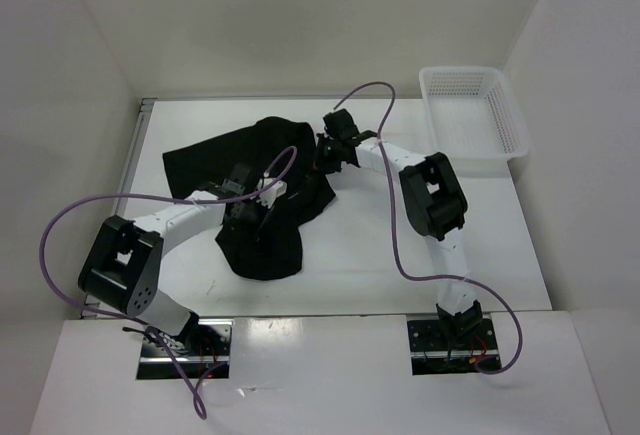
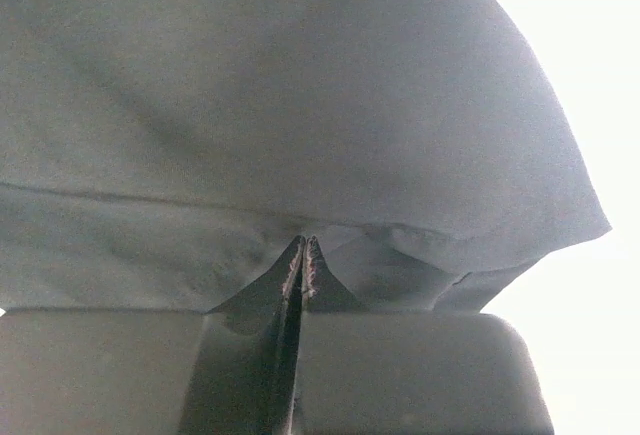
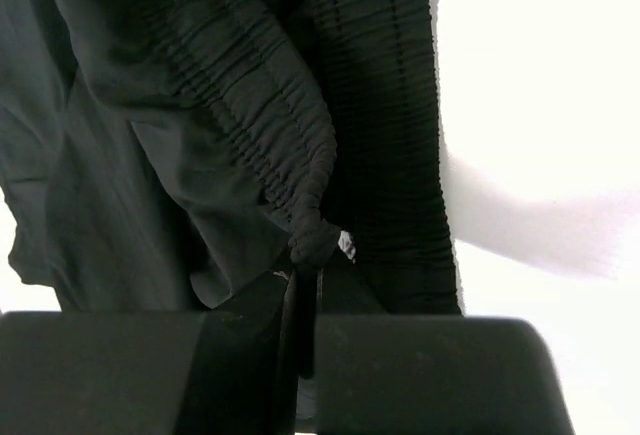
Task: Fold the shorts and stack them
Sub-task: Move the shorts to the center of the board, then flatten the shorts out
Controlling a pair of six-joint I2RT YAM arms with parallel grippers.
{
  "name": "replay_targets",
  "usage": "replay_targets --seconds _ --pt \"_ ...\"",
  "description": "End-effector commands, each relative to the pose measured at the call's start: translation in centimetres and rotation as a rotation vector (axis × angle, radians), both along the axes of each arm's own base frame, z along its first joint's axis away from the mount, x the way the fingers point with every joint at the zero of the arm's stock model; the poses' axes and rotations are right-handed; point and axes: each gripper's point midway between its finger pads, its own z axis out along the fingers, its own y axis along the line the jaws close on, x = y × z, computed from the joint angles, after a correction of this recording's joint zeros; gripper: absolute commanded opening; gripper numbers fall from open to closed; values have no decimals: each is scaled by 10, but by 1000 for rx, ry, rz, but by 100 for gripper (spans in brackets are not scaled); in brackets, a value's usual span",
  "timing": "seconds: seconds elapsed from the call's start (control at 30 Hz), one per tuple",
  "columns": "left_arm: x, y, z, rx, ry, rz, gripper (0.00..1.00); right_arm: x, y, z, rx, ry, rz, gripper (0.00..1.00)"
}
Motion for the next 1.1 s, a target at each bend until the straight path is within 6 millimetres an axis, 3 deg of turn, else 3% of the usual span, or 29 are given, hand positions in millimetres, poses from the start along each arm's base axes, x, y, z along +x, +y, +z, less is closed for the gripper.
replay_targets --seconds 0.0,0.03,0.07,0.13,0.17,0.2,0.23,0.27,0.3,0.37,0.43,0.47,0.5,0.57,0.6,0.73,0.8,0.83,0.9,1.03,1.07 --pt "14 12 9 31 -53 40 0 11 -8 17 23 -35 -30 0" --pt "19 20 15 42 -67 70 0 21 -29 24 -5 -59 -75 0" --pt "31 30 24 56 -94 110 0 26 -40 52 8 -109 -104 0" --pt "48 60 40 66 -130 217 0 31 -69 73 -15 -161 -144 0" --pt "51 72 43 76 -131 254 0 36 -94 104 -20 -219 -188 0" --pt "63 92 59 76 -179 322 0 32 -106 109 -54 -238 -179 0" --pt "61 99 64 78 -178 343 0 30 -111 121 -71 -267 -180 0" --pt "62 105 68 76 -190 361 0 21 -119 117 -107 -254 -182 0" --pt "61 108 79 70 -214 372 0 14 -122 133 -102 -286 -176 0" --pt "59 108 89 63 -236 373 0 -4 -129 124 -120 -248 -172 0" --pt "40 91 87 57 -193 312 0 -18 -131 134 -95 -253 -181 0" --pt "30 82 82 59 -176 274 4 -28 -134 122 -99 -226 -186 0" --pt "21 58 81 37 -170 192 19 -32 -132 131 -62 -240 -196 0" --pt "8 31 73 -5 -127 99 67 -39 -132 118 -50 -208 -203 0" --pt "3 11 71 -10 -128 28 80 -41 -130 123 -32 -210 -202 0" --pt "-4 -47 62 -22 -168 -153 96 -42 -130 124 -12 -212 -218 0" --pt "4 -69 54 -10 -209 -192 99 -41 -132 129 -10 -222 -235 0" --pt "-2 -81 42 5 -195 -232 99 -42 -135 130 -21 -230 -248 0" --pt "-8 -91 31 5 -190 -266 99 -42 -141 132 -33 -250 -272 0" --pt "-47 -116 5 13 -177 -402 99 -51 -152 130 -29 -255 -313 0" --pt "-56 -114 -7 34 -164 -422 99 -51 -152 130 -29 -255 -313 0"
